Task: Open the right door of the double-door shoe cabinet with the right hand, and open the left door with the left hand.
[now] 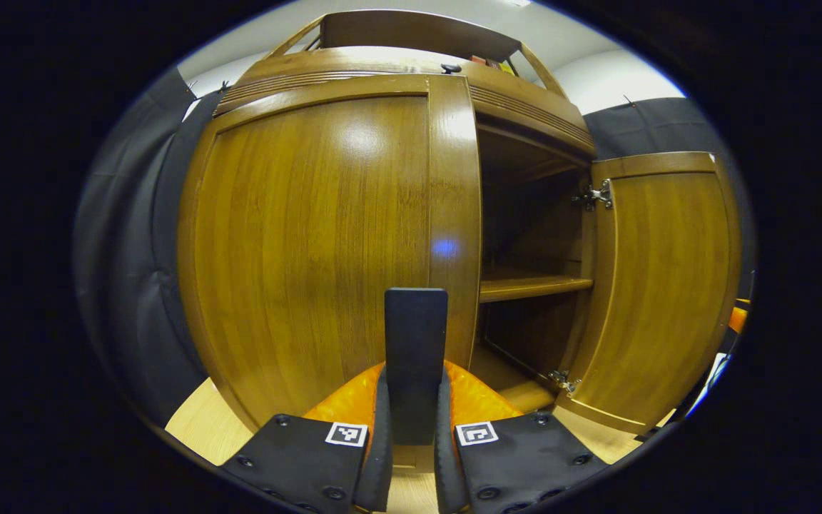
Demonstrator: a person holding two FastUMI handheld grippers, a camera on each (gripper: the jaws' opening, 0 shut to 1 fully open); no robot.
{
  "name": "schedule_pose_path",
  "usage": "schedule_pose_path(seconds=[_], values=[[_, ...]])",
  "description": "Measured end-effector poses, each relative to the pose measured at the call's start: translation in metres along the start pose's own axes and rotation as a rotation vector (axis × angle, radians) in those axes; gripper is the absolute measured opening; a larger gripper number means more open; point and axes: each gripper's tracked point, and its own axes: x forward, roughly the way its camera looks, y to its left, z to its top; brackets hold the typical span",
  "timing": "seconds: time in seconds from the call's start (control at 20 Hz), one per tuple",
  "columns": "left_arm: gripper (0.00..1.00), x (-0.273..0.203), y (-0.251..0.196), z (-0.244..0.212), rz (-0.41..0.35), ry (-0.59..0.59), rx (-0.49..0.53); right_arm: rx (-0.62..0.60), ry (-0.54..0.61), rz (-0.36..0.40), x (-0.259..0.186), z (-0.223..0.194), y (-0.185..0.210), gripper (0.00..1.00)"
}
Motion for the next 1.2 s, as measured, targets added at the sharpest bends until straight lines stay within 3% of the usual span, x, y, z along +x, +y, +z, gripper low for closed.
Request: schedule_pose_path(seconds=[0.2, 0.45, 0.75, 0.8, 0.85, 1.2], values=[[0.31, -0.032, 0.006, -0.001, -0.024, -0.009, 0.012, 0.021, -0.024, -0.003, -0.01, 0.016, 0.005, 0.92], [0.31, -0.07, 0.02, -0.002, -0.037, -0.002, 0.001, 0.042, -0.038, 0.058, -0.024, 0.025, 0.038, 0.92], [0.31, -0.113, 0.044, -0.001, -0.02, -0.002, -0.005, 0.049, -0.04, 0.161, -0.029, 0.028, 0.088, 0.92], [0.31, -0.119, 0.049, -0.001, -0.015, -0.002, -0.006, 0.048, -0.04, 0.177, -0.028, 0.029, 0.095, 0.96], [0.31, -0.123, 0.053, -0.001, -0.009, -0.003, -0.006, 0.045, -0.04, 0.191, -0.028, 0.029, 0.103, 0.92], [0.3, -0.145, 0.077, -0.001, 0.039, -0.006, 0.005, 0.062, -0.015, 0.272, -0.019, 0.021, 0.145, 0.92]])
